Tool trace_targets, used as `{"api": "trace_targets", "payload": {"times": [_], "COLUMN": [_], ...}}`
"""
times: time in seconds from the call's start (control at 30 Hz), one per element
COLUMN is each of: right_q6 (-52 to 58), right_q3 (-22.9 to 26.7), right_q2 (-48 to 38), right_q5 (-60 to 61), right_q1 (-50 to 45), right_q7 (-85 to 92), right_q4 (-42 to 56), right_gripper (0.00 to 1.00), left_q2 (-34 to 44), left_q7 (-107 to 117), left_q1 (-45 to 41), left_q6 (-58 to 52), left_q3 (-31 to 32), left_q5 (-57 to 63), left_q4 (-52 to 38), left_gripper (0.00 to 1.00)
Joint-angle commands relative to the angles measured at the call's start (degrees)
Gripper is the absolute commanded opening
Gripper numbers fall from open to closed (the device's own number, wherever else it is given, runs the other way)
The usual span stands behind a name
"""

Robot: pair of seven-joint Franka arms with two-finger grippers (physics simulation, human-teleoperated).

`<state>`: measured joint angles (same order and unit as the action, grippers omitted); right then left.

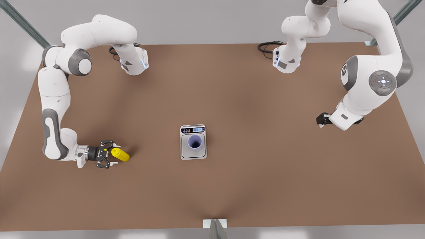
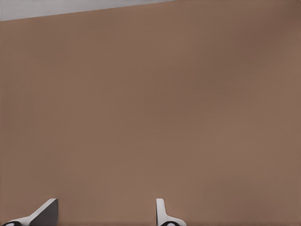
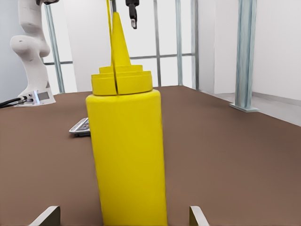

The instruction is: Move cup to the weight, pick up sauce bottle, pour sauce

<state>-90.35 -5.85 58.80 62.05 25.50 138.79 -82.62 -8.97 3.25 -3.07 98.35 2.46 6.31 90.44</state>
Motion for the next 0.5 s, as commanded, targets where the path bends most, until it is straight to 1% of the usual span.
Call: {"api": "trace_targets", "payload": {"times": [0.0, 0.47], "right_q6": [0.00, -0.09], "right_q3": [-0.03, 0.05], "right_q2": [0.00, 0.00], "right_q5": [0.00, 0.88], "right_q1": [-0.01, -2.12], "right_q7": [-0.01, -0.09], "right_q4": [0.00, -0.09], "right_gripper": [1.00, 1.00], "left_q2": [0.00, -0.26], "left_q7": [0.00, 0.00], "left_q1": [0.00, 0.00], "left_q6": [0.00, 0.00], "left_q3": [0.00, 0.00], "left_q5": [0.02, 0.02], "left_q4": [0.00, 0.00], "left_gripper": [1.00, 1.00]}}
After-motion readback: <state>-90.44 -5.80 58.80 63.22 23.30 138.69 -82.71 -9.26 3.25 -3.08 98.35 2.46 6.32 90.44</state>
